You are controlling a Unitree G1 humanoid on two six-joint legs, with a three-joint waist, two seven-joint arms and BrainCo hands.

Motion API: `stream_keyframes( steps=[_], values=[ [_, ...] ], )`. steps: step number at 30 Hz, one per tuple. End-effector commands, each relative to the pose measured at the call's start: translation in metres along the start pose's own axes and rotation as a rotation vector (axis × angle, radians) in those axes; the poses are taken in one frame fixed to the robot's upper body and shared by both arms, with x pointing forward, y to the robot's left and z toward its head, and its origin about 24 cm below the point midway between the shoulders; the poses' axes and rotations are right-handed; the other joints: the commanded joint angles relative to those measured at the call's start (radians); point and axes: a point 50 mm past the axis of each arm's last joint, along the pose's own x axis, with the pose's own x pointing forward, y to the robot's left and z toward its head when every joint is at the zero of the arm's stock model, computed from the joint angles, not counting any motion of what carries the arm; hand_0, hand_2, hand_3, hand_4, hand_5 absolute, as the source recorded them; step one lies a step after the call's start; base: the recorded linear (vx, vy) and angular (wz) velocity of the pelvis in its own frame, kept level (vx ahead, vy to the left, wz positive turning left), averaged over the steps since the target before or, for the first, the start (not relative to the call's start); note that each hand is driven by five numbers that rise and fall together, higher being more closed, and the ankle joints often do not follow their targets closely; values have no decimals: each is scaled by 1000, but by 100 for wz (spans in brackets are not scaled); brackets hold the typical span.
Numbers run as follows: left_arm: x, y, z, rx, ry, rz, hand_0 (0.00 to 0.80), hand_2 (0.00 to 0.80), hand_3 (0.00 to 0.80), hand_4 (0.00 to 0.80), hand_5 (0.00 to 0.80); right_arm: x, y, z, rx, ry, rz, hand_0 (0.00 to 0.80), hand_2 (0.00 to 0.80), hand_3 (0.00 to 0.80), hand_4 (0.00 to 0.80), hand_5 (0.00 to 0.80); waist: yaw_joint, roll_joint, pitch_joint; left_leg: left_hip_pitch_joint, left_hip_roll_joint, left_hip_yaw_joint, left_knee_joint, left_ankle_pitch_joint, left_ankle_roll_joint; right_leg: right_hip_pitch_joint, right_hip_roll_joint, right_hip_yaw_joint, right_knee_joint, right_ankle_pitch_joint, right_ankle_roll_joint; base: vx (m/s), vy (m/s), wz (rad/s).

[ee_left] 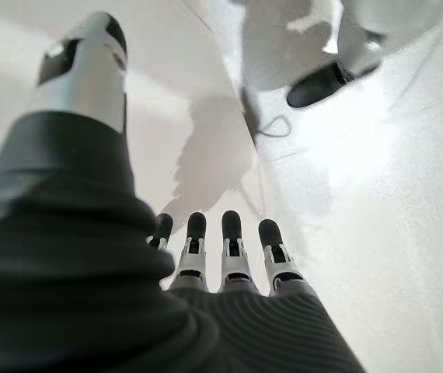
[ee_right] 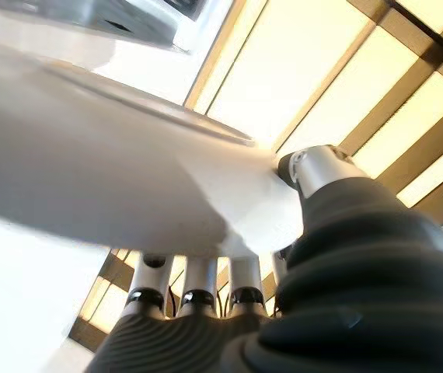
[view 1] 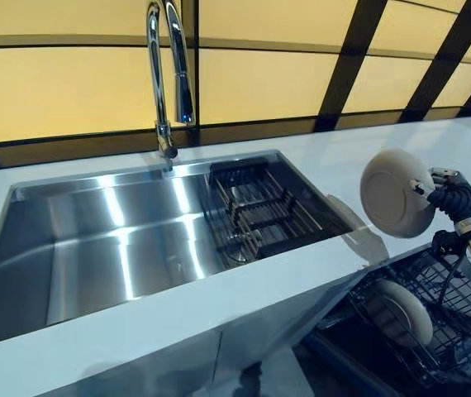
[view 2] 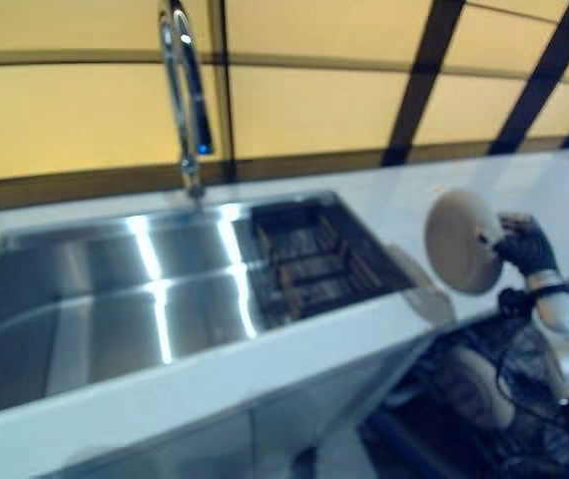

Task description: Take plates into dishwasher

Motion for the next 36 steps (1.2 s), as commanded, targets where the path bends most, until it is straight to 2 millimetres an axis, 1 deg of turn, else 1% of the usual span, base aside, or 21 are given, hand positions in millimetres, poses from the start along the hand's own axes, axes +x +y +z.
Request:
stream_keyframes(
  steps=[1, 3, 6, 9, 10, 12, 13, 16, 19, 21, 24, 25, 26, 28, 30, 31, 36],
  values=[
    [4, 5, 24, 18, -90, 6, 0, 0, 0, 0, 0, 23, 3, 52, 75, -197, -20, 800, 800, 800, 800, 800, 39, -49, -73, -58, -101, -87, 27, -53, 37, 165, -142, 31, -123, 72, 55, -93, -123, -41],
    [5, 7, 22, 27, -78, 10, 0, 0, 0, 0, 0, 26, 8, 54, 79, -194, -5, 800, 800, 800, 800, 800, 49, -54, -77, -62, -92, -62, 29, -51, 32, 194, -156, 12, -135, 66, 68, -88, -169, -40],
    [4, 12, 17, 24, -60, 24, 0, 0, 0, 0, 0, 29, 15, 59, 99, -201, 15, 800, 800, 800, 800, 800, 55, -58, -81, -61, -79, -36, 24, -40, 25, 207, -149, -10, -160, 49, 75, -93, -195, -90],
    [3, 16, 13, 18, -58, 37, 0, 0, 0, 0, 0, 30, 19, 63, 113, -213, 27, 800, 800, 800, 800, 800, 58, -59, -81, -63, -62, -9, 28, -30, 16, 216, -119, -40, -196, 9, 71, -131, -257, -68],
    [2, 16, 12, 15, -60, 43, 0, 0, 0, 0, 0, 30, 20, 65, 127, -220, 31, 800, 800, 800, 800, 800, 59, -60, -78, -66, -50, 0, 37, -26, 11, 217, -104, -50, -205, -10, 68, -136, -262, -73],
    [2, 16, 12, 17, -64, 43, 0, 0, 0, 0, 0, 30, 21, 67, 119, -230, 28, 800, 800, 800, 800, 800, 60, -60, -74, -70, -36, 4, 46, -21, 4, 217, -87, -58, -214, -33, 61, -126, -260, -54],
    [2, 17, 11, 15, -67, 42, 0, 0, 0, 0, 0, 30, 19, 70, 119, -237, 25, 800, 800, 800, 800, 800, 60, -59, -71, -74, -26, 0, 53, -16, -3, 220, -69, -59, -224, -57, 54, -94, -220, -17],
    [1, 15, 9, 27, -75, 24, 0, 0, 0, 0, 0, 29, 13, 75, 110, -245, -4, 800, 800, 800, 800, 800, 56, -57, -65, -81, -10, -16, 58, -2, -20, 220, -39, -52, -238, -87, 44, -96, -219, -4],
    [0, 10, 8, 33, -80, 5, 0, 0, 0, 0, 0, 27, 7, 77, 89, -246, -30, 800, 800, 800, 800, 800, 49, -54, -59, -92, -6, -29, 58, 10, -36, 222, -24, -42, -258, -92, 32, -94, -114, -14],
    [0, 6, 6, 30, -82, -7, 0, 0, 0, 0, 0, 25, 1, 78, 64, -238, -49, 800, 800, 800, 800, 800, 36, -48, -55, -97, -2, -35, 55, 19, -52, 218, -12, -30, -276, -92, 21, -97, -64, -4],
    [0, 2, 6, 16, -86, -12, 0, 0, 0, 0, 0, 23, -5, 80, 27, -232, -56, 800, 800, 800, 800, 800, 14, -40, -54, -100, 0, -32, 47, 33, -65, 202, 2, -14, -298, -82, 6, -73, -24, -3],
    [0, 2, 6, 16, -85, -13, 0, 0, 0, 0, 0, 23, -6, 79, 24, -229, -58, 800, 800, 800, 800, 800, 10, -40, -53, -96, -1, -33, 45, 30, -67, 203, 3, -13, -300, -85, 7, -81, -36, -2],
    [1, 2, 8, 12, -86, -11, 0, 0, 0, 0, 0, 21, -9, 79, 7, -220, -61, 800, 800, 800, 800, 800, -4, -37, -53, -97, 2, -30, 41, 37, -72, 190, 10, -6, -308, -77, 0, -61, -39, -1],
    [1, 2, 9, 8, -89, -6, 0, 0, 0, 0, 0, 19, -12, 78, -13, -212, -59, 800, 800, 800, 800, 800, -21, -32, -54, -97, 6, -24, 35, 41, -78, 174, 15, 0, -312, -73, -3, -76, -45, -2],
    [2, 2, 11, 6, -90, -4, 0, 0, 0, 0, 0, 17, -13, 76, -14, -205, -60, 800, 800, 800, 800, 800, -27, -30, -53, -96, 7, -23, 32, 43, -80, 169, 18, 2, -312, -73, -4, -52, -25, -6],
    [3, 2, 15, 2, -98, -3, 0, 0, 0, 0, 0, 14, -14, 72, -35, -196, -59, 800, 800, 800, 800, 800, -40, -25, -49, -94, 8, -21, 29, 45, -83, 158, 19, 5, -307, -72, -6, -73, -29, -13],
    [5, 2, 28, -2, -136, -6, 0, 0, 0, 0, 0, 6, -18, 57, -78, -141, -66, 800, 800, 800, 800, 800, -69, -10, -38, -89, 8, -22, 8, 52, -88, 135, 24, 15, -299, -75, -8, -66, -28, -7]
  ],
)
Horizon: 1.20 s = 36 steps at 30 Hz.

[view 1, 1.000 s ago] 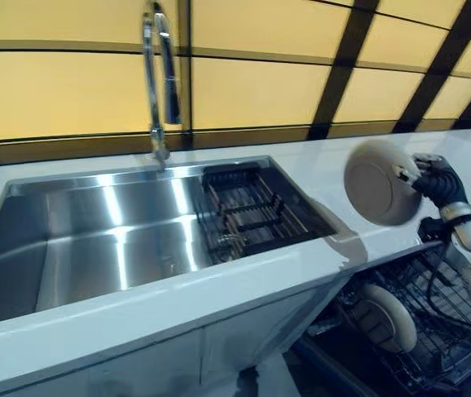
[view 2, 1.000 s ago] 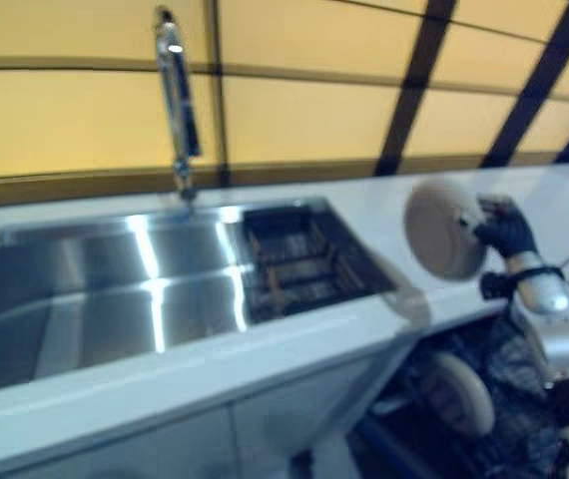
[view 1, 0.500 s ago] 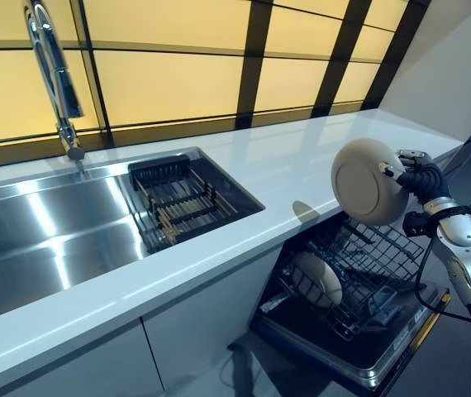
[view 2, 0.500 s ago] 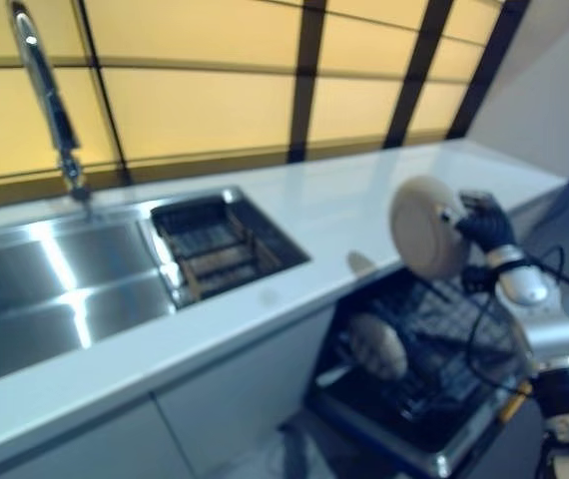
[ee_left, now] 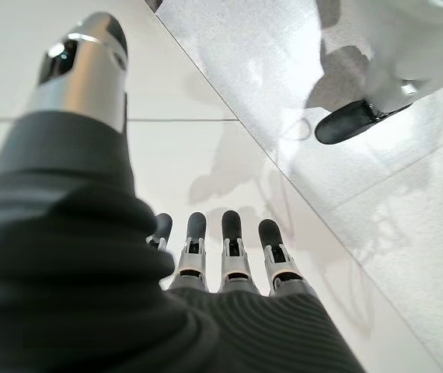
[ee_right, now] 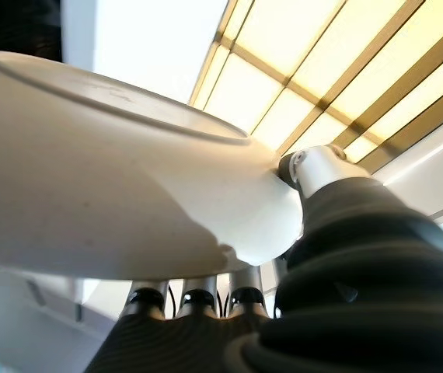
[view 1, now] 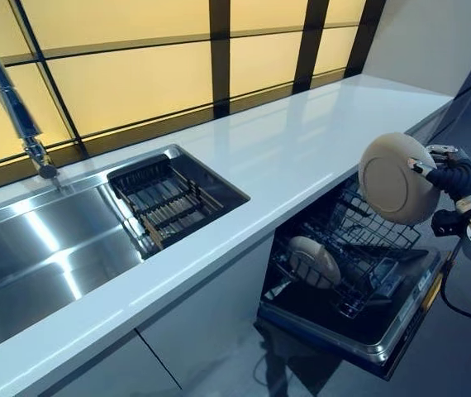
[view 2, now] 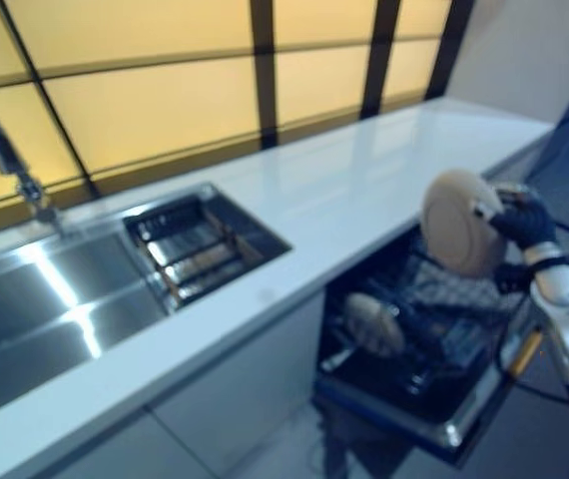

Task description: Take plates into dishwasher

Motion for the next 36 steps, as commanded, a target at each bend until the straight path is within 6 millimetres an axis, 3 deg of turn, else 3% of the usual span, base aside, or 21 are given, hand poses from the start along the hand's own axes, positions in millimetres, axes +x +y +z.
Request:
stream_keyframes(
  steps=[1, 8, 16, 17, 24, 36],
  values=[
    [7, 15, 30, 45, -98, 30, 0, 0, 0, 0, 0, 1, -15, 22, -45, -101, -56, 800, 800, 800, 800, 800, -16, -50, 11, -45, -38, -23, 3, 2, 35, 31, -34, 35, 73, -89, 56, -43, -21, -2],
    [8, 14, 46, 39, -160, 28, 0, 0, 0, 0, 0, -5, -23, 4, -106, -28, -76, 800, 800, 800, 800, 800, -35, -31, 43, -60, -39, -28, -3, 7, 33, -10, -35, 45, 96, -89, 54, -58, -23, -4],
    [11, 12, 89, 36, -288, 14, 0, 0, 0, 0, 0, 1, -23, 3, -183, -17, -80, 800, 800, 800, 800, 800, -33, -11, 121, -112, -35, -46, 11, 10, 35, -91, -55, 42, 182, -117, 50, -127, -46, -1],
    [11, 11, 103, 34, -334, -2, 0, 0, 0, 0, 0, 5, -22, 5, -209, -26, -84, 800, 800, 800, 800, 800, -29, -2, 146, -135, -32, -54, 19, 15, 34, -117, -60, 45, 197, -115, 46, -154, -58, 1],
    [8, -3, 133, 28, -450, -59, 0, 0, 0, 0, 0, 20, -28, 22, -255, -63, -116, 800, 800, 800, 800, 800, -15, 35, 212, -181, -24, -72, 27, 27, 25, -178, -74, 27, 256, -144, 36, -90, -49, 3],
    [3, -14, 152, 41, -528, -116, 0, 0, 0, 0, 0, 36, -46, 74, -448, -165, -219, 800, 800, 800, 800, 800, 12, 102, 281, -253, -14, -101, 16, 66, 10, -291, -85, 7, 413, -228, 11, -51, -20, 3]
  ],
)
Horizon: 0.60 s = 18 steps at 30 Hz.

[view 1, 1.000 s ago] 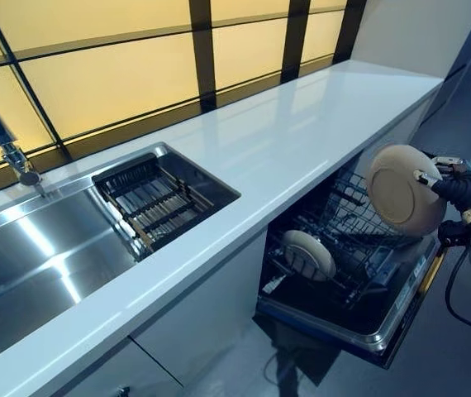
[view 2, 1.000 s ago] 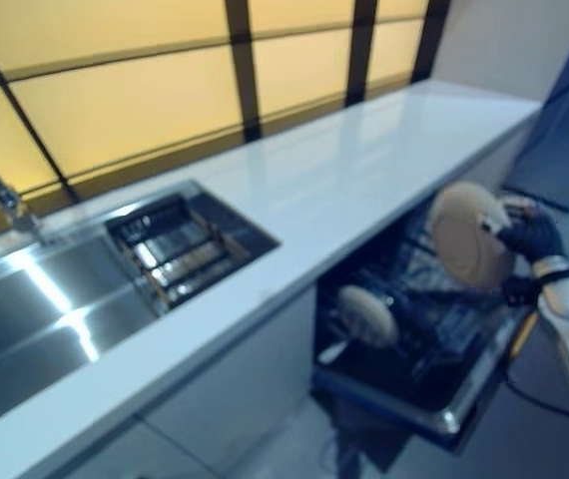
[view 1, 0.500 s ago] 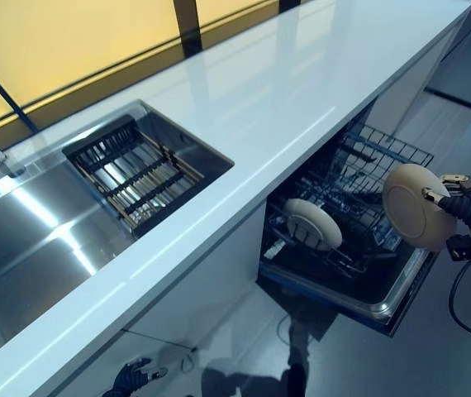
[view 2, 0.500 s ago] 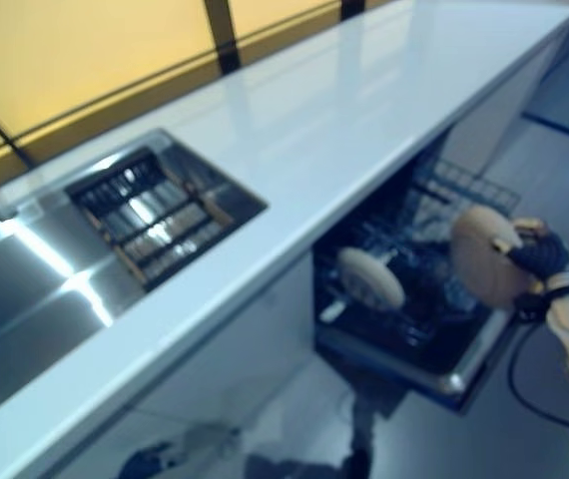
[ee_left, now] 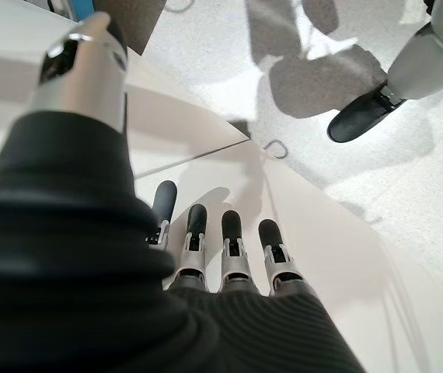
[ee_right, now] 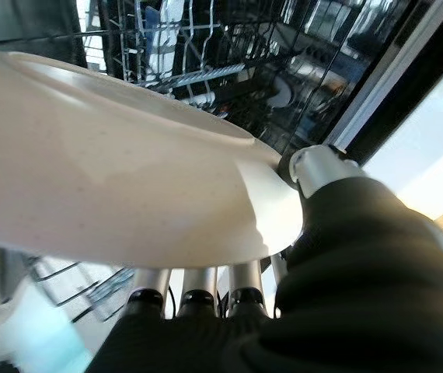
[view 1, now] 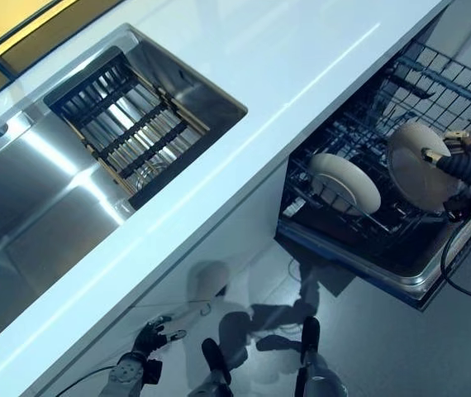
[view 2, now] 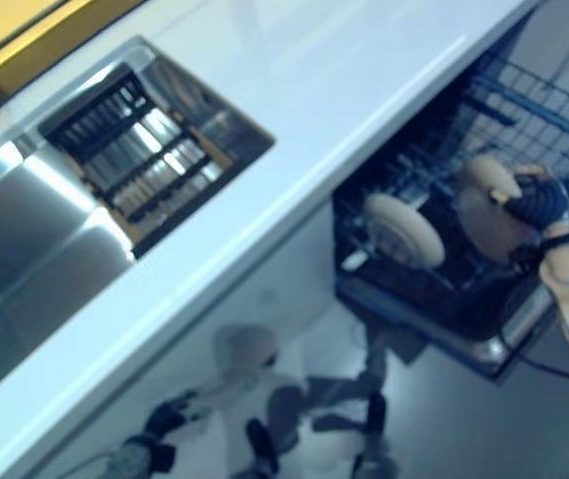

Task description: Take plates into dishwasher

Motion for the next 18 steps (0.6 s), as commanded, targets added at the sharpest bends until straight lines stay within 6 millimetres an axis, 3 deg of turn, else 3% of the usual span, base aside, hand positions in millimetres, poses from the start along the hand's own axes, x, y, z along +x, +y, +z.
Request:
stream_keyframes(
  steps=[1, 7, 18],
  values=[
    [0, 30, 18, 26, -79, 75, 0, 0, 0, 0, 0, 12, -36, 39, -114, -129, -132, 800, 800, 800, 800, 800, 5, -44, -41, -69, 26, -50, 11, 40, -22, -67, -30, 0, 306, -225, 6, -46, -25, 8],
    [-2, 36, 8, 37, -27, 86, 0, 0, 0, 0, 0, 12, -54, 48, -198, -136, -189, 800, 800, 800, 800, 800, -3, -50, -39, -59, 30, -44, 3, 41, -24, -66, -25, -3, 306, -230, 4, -31, -14, 5],
    [-12, 52, -15, 55, 79, 130, 0, 0, 0, 0, 0, 4, -84, 39, -293, -77, -256, 800, 800, 800, 800, 800, -22, -90, -67, -25, 39, -25, 4, 33, -25, -16, -12, 4, 243, -198, 14, 31, -11, 0]
  ],
)
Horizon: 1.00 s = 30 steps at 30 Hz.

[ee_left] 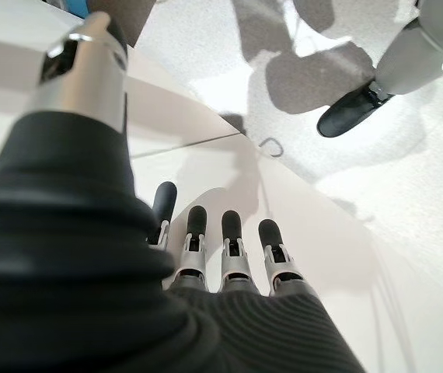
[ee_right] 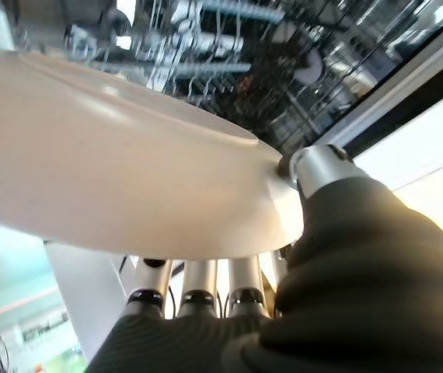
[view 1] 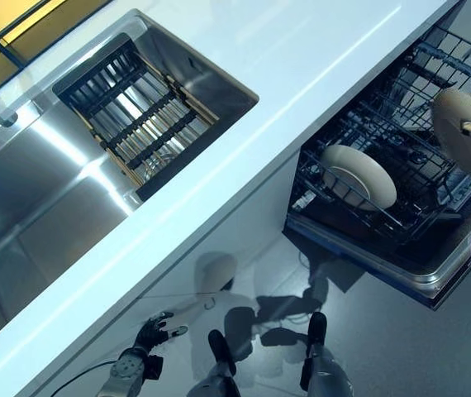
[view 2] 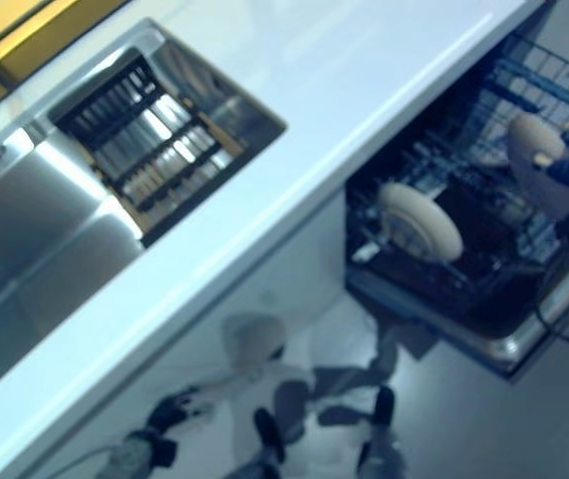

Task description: Take plates into dishwasher

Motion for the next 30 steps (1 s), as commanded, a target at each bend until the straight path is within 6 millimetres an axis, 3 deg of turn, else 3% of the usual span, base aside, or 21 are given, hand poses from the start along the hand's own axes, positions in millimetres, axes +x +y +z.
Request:
stream_keyframes(
  steps=[1, 8, 15, 23, 30],
  values=[
    [-10, 46, -10, 46, 51, 115, 0, 0, 0, 0, 0, 3, -36, 10, -4, -39, -147, 800, 800, 800, 800, 800, -12, -90, -81, -32, 50, -15, 10, 26, -33, -3, 6, 5, 190, -173, 11, 50, -42, 2],
    [-12, 57, -11, 67, 65, 137, 0, 0, 0, 0, 0, -4, -39, -2, -24, -21, -155, 800, 800, 800, 800, 800, -11, -123, -84, -36, 59, -14, 24, 18, -29, 7, 17, 10, 161, -151, 18, 36, -52, -1],
    [-10, 62, -1, 78, 37, 138, 0, 0, 0, 0, 0, 0, -40, 2, -61, -31, -156, 800, 800, 800, 800, 800, -1, -129, -69, -55, 59, -22, 28, 18, -24, 2, 28, 13, 151, -146, 20, -6, -33, -2],
    [-6, 62, 16, 95, -23, 117, 0, 0, 0, 0, 0, 7, -30, 13, -69, -48, -135, 800, 800, 800, 800, 800, 21, -116, -37, -95, 57, -41, 38, 23, -20, -32, 27, 7, 177, -152, 19, -15, -21, 1],
    [-2, 45, 34, 57, -132, 56, 0, 0, 0, 0, 0, 13, -18, 20, -83, -53, -113, 800, 800, 800, 800, 800, 32, -75, -9, -124, 41, -61, 37, 28, -16, -71, 19, 9, 227, -178, 12, -39, 22, 0]
  ],
)
